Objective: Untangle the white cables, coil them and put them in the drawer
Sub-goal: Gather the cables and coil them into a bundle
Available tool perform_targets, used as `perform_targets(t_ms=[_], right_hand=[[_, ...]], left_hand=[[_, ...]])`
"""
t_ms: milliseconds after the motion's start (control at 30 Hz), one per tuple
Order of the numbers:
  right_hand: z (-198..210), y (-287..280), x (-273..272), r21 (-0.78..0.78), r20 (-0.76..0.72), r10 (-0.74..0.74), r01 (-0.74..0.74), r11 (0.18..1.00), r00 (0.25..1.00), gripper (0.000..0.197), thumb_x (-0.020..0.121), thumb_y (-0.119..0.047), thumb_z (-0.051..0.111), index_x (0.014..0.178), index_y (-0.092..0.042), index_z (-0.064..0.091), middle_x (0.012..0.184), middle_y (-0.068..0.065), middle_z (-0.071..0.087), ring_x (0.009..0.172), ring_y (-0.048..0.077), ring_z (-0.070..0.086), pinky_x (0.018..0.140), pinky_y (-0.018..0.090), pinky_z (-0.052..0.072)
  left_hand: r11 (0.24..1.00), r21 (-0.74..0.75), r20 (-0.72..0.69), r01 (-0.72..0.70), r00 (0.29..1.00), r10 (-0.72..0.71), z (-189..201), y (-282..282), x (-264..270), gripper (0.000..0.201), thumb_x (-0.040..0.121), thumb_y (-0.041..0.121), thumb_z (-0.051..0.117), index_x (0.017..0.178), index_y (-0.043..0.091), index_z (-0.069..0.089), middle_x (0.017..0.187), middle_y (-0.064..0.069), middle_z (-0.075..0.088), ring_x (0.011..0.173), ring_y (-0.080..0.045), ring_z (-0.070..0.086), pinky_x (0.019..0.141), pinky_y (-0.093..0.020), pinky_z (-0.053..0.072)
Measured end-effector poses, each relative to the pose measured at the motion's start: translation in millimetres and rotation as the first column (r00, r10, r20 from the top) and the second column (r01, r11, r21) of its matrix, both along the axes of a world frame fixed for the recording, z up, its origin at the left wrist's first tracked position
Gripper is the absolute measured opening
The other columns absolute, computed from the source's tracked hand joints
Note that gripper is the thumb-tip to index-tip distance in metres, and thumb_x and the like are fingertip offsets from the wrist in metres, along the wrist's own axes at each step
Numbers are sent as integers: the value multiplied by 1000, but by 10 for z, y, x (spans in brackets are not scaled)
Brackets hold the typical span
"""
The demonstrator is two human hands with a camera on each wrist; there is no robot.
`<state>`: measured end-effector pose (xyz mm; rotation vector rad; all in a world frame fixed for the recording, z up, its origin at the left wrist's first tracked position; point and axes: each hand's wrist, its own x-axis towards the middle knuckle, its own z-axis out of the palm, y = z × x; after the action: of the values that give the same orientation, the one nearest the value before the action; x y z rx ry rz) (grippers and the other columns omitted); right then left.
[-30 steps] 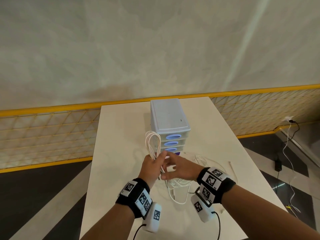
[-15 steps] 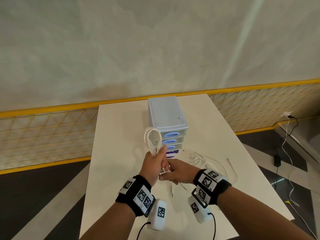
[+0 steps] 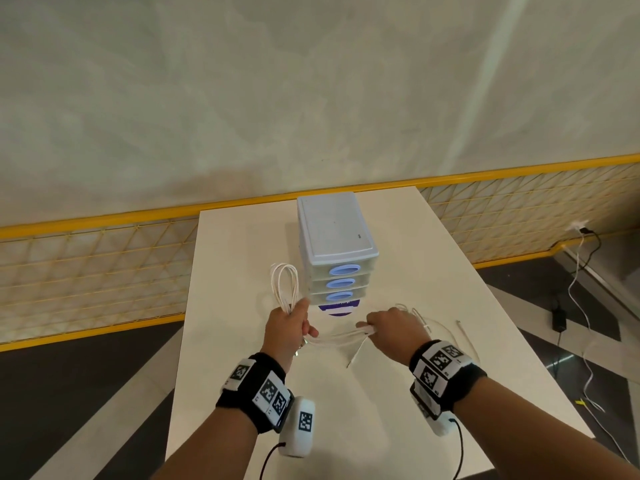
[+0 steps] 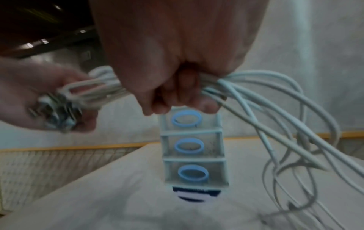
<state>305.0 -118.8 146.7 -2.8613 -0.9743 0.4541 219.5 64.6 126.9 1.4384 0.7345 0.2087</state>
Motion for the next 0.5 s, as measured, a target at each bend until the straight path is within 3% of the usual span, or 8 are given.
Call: perform_targets(t_ms=[100,200,267,300,367,433,500], right_hand=[[176,102,-62,139,83,-15,3,990,996,33,96,-41,37,95,-15,58,90,13,68,85,37,62,64,33,37],[304,243,-117,224,120,-13,-15,975,993,33,96,-39,37,92,-12,55,89,12,68,83,38,60,63,33,34],[366,339,-137,322,94,-15,-16,946,996,18,92,-29,46,98,-14,54,95,11,66,82,38,61,62,33,38],[382,378,-146,364,61,-17,-6,931,998,21,87,-21,51,107,-15,52,103,9,63,83,38,61,63,34,43],[374,422,-145,396,-30,-24,34,918,999,49,77,-8,54,123,-20,42,116,6,52,82,37,62,66,38,50],[370,432,-121,415,-99,-43,81,906,994,59,75,-4,53,130,-22,37,121,6,44,83,35,61,71,38,52],[347,410,-72,378,-154,-34,91,921,987,60,77,-6,54,133,-20,39,124,6,46,96,32,60,81,35,49]], left_hand=[[989,134,-127,71,990,-54,-31,8,-25,49,90,24,54,43,11,47,39,1,51,53,-19,63,58,-26,41],[948,192,-234,252,950,-205,-10,-97,-49,46,88,26,54,44,12,50,41,3,53,42,-13,51,51,-22,40],[884,195,-261,424,892,-370,-6,-198,-66,39,81,24,55,43,16,49,37,4,50,36,-10,46,48,-19,38],[838,190,-265,511,849,-457,2,-249,-77,32,73,20,54,42,18,47,37,4,50,37,-11,46,49,-20,38],[774,163,-287,612,780,-557,-2,-325,-109,25,65,15,52,42,17,44,41,4,48,44,-18,43,51,-25,35],[763,168,-313,624,768,-559,-26,-350,-121,31,75,18,59,46,19,47,48,2,51,50,-19,43,51,-25,35],[730,216,-323,649,753,-574,-31,-353,-127,31,84,23,61,55,21,52,59,2,57,57,-16,49,53,-22,39]])
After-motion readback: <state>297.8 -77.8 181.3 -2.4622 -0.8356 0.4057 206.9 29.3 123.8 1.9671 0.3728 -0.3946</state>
